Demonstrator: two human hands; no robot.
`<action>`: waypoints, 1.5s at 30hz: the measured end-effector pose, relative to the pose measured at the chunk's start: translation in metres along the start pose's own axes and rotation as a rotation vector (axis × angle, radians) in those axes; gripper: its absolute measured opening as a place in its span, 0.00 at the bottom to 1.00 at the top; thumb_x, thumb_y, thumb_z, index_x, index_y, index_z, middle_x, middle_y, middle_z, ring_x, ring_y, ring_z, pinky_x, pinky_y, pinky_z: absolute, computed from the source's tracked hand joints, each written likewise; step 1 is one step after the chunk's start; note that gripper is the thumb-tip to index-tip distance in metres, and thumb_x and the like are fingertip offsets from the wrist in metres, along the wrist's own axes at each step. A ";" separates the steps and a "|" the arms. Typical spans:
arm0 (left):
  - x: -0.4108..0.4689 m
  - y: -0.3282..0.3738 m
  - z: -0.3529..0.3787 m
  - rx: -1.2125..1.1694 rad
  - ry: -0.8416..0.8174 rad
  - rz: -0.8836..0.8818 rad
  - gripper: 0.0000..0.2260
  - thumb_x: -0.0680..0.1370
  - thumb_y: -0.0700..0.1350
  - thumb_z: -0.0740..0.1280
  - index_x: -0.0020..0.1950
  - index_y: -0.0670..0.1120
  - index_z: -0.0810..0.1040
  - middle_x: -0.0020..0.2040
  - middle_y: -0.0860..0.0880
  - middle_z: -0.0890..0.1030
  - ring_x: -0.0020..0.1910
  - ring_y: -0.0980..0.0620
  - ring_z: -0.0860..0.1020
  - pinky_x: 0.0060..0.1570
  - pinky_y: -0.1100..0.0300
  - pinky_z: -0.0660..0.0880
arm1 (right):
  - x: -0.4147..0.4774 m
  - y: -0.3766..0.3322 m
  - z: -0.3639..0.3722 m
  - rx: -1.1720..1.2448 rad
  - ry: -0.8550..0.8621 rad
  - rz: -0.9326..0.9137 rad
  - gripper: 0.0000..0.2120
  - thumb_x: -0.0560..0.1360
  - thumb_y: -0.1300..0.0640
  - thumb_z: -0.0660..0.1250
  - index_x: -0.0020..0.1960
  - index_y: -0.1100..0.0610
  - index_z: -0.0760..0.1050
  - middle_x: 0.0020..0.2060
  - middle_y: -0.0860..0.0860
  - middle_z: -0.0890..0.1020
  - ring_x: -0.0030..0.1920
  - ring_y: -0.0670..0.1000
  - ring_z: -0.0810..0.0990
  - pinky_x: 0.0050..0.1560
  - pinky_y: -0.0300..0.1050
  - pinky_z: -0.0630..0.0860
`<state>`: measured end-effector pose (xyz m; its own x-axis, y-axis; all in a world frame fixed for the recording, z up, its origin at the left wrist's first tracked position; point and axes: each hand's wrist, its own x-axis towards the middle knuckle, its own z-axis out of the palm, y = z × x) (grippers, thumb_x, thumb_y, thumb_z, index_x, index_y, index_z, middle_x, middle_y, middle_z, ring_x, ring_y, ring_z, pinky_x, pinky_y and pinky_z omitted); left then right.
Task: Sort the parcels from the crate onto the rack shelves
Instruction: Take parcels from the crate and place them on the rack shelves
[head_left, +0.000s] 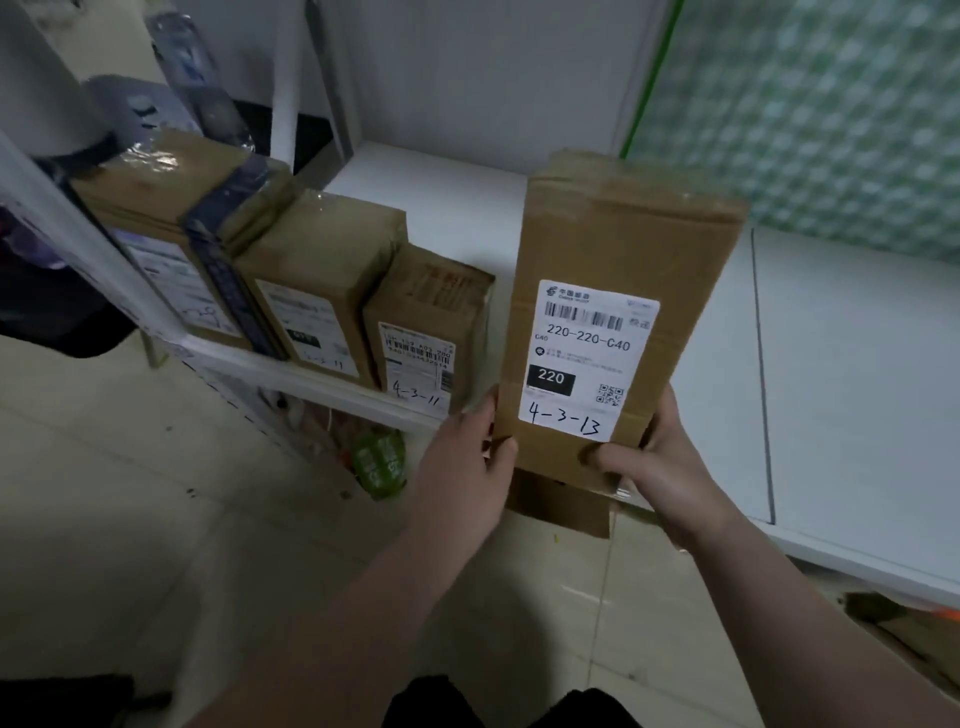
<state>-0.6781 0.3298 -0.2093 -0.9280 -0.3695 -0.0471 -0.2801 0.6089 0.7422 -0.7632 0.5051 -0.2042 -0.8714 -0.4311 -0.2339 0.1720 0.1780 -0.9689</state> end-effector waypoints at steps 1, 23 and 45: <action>0.004 -0.008 0.009 0.020 0.032 0.019 0.20 0.79 0.48 0.62 0.70 0.58 0.67 0.55 0.54 0.76 0.52 0.57 0.76 0.55 0.55 0.76 | 0.006 0.009 0.001 0.001 0.005 -0.025 0.43 0.67 0.72 0.71 0.73 0.45 0.58 0.56 0.44 0.82 0.56 0.47 0.81 0.40 0.39 0.81; 0.016 -0.116 0.068 0.185 0.477 0.440 0.12 0.75 0.44 0.64 0.55 0.40 0.75 0.57 0.44 0.76 0.60 0.46 0.73 0.62 0.49 0.71 | 0.038 0.069 0.016 -0.215 0.052 -0.277 0.52 0.61 0.48 0.77 0.77 0.43 0.52 0.54 0.25 0.76 0.54 0.27 0.75 0.54 0.32 0.71; 0.015 -0.118 0.064 0.453 0.262 0.454 0.27 0.70 0.40 0.64 0.69 0.42 0.64 0.66 0.44 0.68 0.65 0.46 0.66 0.67 0.52 0.67 | 0.054 0.079 0.036 -0.497 0.257 -0.321 0.41 0.69 0.47 0.76 0.74 0.47 0.58 0.49 0.26 0.72 0.51 0.39 0.76 0.56 0.36 0.71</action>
<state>-0.6750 0.2972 -0.3405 -0.9038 -0.1313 0.4074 -0.0059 0.9555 0.2949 -0.7802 0.4637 -0.2963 -0.9370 -0.3162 0.1483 -0.2953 0.4905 -0.8199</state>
